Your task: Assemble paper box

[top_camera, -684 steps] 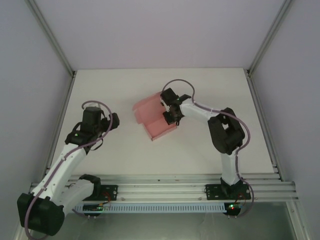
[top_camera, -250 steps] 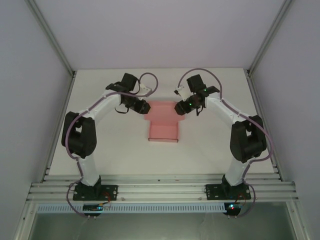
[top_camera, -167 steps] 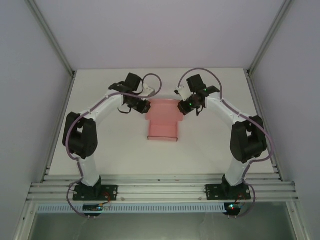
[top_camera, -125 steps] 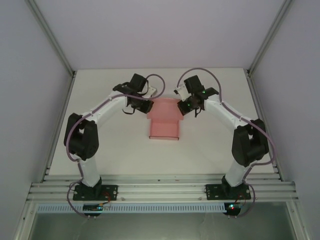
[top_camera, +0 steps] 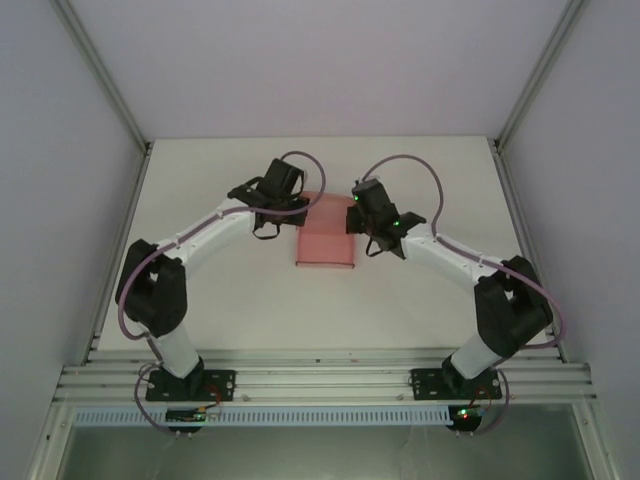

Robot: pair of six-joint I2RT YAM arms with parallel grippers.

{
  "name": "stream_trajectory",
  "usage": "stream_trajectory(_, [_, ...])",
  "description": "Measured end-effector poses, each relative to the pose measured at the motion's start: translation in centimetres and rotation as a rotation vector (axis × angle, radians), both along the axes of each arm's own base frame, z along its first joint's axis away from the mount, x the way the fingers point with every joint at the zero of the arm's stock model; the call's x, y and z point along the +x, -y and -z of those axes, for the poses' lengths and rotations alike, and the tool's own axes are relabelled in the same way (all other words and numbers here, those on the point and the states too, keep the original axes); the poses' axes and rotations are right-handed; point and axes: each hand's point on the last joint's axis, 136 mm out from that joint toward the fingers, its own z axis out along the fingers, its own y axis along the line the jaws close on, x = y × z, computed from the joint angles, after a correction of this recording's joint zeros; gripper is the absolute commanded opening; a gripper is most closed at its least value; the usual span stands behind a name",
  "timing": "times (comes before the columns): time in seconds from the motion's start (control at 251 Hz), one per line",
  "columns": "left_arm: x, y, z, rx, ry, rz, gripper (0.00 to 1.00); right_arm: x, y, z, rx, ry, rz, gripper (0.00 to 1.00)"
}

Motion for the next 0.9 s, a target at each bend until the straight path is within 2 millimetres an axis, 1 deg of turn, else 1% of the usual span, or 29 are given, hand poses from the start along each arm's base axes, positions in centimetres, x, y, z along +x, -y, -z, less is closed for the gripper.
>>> stream_trajectory(0.1, [0.2,-0.3,0.9,-0.025,0.006,-0.055,0.0,-0.4,-0.8,0.8,0.046,0.033,0.024,0.0])
stream_trajectory(0.235, [0.7,-0.4,1.0,-0.085,0.038,-0.112,0.0,-0.3,-1.4,0.6,0.087,0.077,0.055,0.0])
stream_trajectory(0.391, [0.4,-0.8,1.2,-0.141,0.061,-0.152,0.0,-0.4,-2.1,0.4,0.099,0.129,0.086,0.0])
stream_trajectory(0.519, [-0.6,-1.5,1.8,-0.168,0.087,-0.156,0.0,-1.3,-2.8,1.0,0.085,0.16,0.083,0.0])
stream_trajectory(0.647, [-1.9,-2.3,2.0,-0.209,0.136,-0.152,0.0,-2.1,-3.5,1.2,0.075,0.2,0.081,0.0])
stream_trajectory(0.798, [-3.0,-2.6,2.3,-0.247,0.188,-0.123,0.0,-3.1,-3.7,1.6,0.08,0.245,0.099,0.0])
stream_trajectory(0.902, [-4.0,-2.7,2.5,-0.269,0.225,-0.108,0.0,-4.4,-4.0,2.0,0.073,0.298,0.111,0.0])
